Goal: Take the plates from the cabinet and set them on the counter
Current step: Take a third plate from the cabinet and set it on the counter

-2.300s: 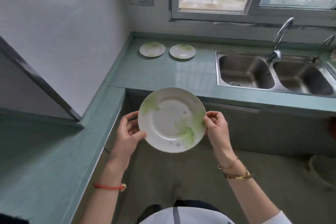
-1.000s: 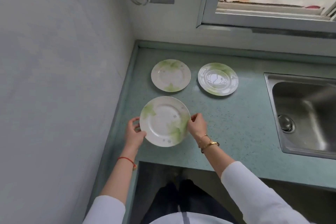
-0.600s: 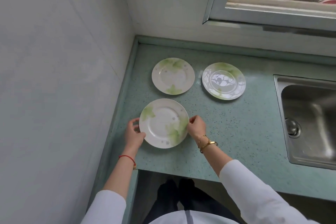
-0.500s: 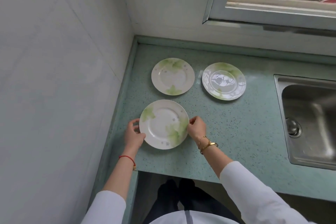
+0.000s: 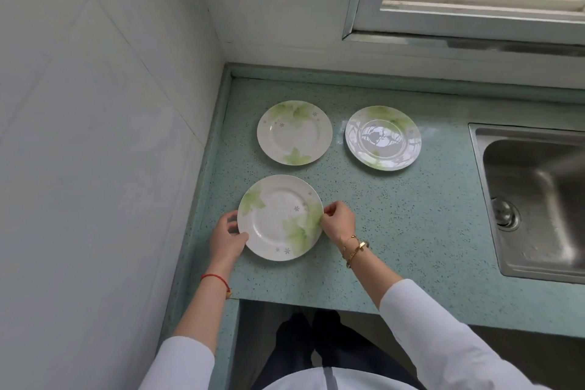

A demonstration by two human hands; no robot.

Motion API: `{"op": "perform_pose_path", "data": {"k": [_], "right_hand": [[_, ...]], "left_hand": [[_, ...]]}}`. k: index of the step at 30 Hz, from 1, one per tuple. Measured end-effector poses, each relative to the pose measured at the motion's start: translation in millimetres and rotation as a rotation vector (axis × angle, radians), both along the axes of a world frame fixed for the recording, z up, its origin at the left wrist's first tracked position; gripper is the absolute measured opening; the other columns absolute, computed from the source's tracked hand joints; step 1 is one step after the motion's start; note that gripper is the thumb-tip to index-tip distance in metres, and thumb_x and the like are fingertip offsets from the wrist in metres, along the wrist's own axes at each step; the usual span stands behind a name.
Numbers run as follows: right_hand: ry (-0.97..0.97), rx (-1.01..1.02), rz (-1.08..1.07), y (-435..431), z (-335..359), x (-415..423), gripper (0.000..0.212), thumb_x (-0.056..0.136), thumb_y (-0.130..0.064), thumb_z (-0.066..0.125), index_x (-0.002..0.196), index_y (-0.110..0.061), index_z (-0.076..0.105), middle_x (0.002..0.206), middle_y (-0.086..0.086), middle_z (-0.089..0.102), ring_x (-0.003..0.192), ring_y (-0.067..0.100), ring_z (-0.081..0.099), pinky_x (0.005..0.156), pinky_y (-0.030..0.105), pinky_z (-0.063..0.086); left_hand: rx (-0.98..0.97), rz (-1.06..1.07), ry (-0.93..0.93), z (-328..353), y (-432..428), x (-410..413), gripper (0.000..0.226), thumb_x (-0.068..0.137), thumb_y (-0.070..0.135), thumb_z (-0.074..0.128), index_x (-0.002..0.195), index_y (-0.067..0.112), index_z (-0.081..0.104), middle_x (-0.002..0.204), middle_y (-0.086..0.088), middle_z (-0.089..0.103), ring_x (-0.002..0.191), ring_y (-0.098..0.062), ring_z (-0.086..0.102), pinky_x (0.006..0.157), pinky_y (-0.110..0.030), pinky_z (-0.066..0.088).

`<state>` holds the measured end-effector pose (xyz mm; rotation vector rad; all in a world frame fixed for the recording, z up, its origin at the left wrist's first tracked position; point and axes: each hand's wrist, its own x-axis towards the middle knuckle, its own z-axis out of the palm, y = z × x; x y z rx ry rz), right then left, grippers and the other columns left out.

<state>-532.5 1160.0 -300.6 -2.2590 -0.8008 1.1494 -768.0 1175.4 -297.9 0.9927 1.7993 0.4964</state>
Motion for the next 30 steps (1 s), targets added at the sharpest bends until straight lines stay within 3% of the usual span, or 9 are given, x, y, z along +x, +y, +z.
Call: {"op": "perform_pose_path", "data": {"k": [3, 8, 13, 16, 22, 27, 30], "right_hand": [[0.012, 0.016, -0.001, -4, 3, 3, 0.020, 0.088, -0.001, 0.050, 0.102, -0.006, 0.064, 0.095, 0.006, 0.064, 0.083, 0.018, 0.058, 0.065, 0.024, 0.045], [0.064, 0.058, -0.017, -17, 9, 14, 0.026, 0.090, -0.008, 0.052, 0.111, -0.007, 0.067, 0.103, 0.011, 0.070, 0.092, 0.027, 0.068, 0.085, 0.039, 0.058], [0.078, 0.120, -0.067, -31, 17, 24, 0.025, 0.090, -0.009, 0.054, 0.110, -0.010, 0.069, 0.105, 0.009, 0.071, 0.095, 0.023, 0.068, 0.087, 0.041, 0.058], [0.081, 0.152, -0.098, -40, 26, 27, 0.022, 0.090, -0.009, 0.055, 0.106, -0.012, 0.070, 0.103, 0.007, 0.071, 0.092, 0.021, 0.068, 0.085, 0.038, 0.059], [0.091, 0.217, -0.127, -54, 40, 29, 0.023, 0.091, -0.009, 0.054, 0.109, -0.007, 0.069, 0.100, 0.010, 0.071, 0.092, 0.025, 0.068, 0.085, 0.042, 0.058], [0.095, 0.243, -0.151, -59, 50, 26, 0.023, 0.093, -0.009, 0.053, 0.109, -0.006, 0.068, 0.101, 0.012, 0.071, 0.087, 0.022, 0.066, 0.085, 0.042, 0.058], [0.113, 0.273, -0.155, -62, 57, 25, 0.022, 0.093, -0.011, 0.053, 0.109, -0.007, 0.068, 0.099, 0.011, 0.071, 0.084, 0.021, 0.066, 0.079, 0.037, 0.060]], "left_hand": [[-0.002, -0.008, -0.023, 2, -1, 2, 0.062, 0.080, -0.005, 0.061, 0.136, 0.019, 0.050, 0.112, 0.001, 0.063, 0.099, -0.017, 0.058, 0.077, -0.031, 0.048], [0.010, -0.018, -0.035, 5, -6, 5, 0.064, 0.081, -0.004, 0.060, 0.140, 0.018, 0.049, 0.124, -0.003, 0.062, 0.108, -0.019, 0.056, 0.087, -0.036, 0.049], [0.019, -0.022, -0.060, 5, -5, 1, 0.063, 0.081, -0.007, 0.059, 0.141, 0.013, 0.051, 0.136, -0.008, 0.057, 0.121, -0.024, 0.053, 0.104, -0.047, 0.048], [0.016, -0.021, -0.067, 7, -5, -2, 0.064, 0.082, -0.006, 0.060, 0.142, 0.015, 0.050, 0.134, -0.008, 0.059, 0.123, -0.029, 0.056, 0.102, -0.053, 0.049], [0.029, 0.005, -0.081, 16, -14, -1, 0.066, 0.085, -0.003, 0.061, 0.145, 0.017, 0.045, 0.143, -0.006, 0.053, 0.125, -0.023, 0.053, 0.107, -0.046, 0.045], [0.161, -0.001, 0.012, 32, -21, 4, 0.060, 0.087, 0.007, 0.062, 0.144, 0.019, 0.046, 0.146, -0.003, 0.049, 0.127, -0.020, 0.051, 0.081, -0.024, 0.046], [0.237, 0.028, -0.034, 46, -24, 14, 0.052, 0.087, 0.006, 0.062, 0.136, 0.020, 0.053, 0.138, -0.002, 0.056, 0.115, -0.013, 0.055, 0.082, -0.026, 0.045]]}}
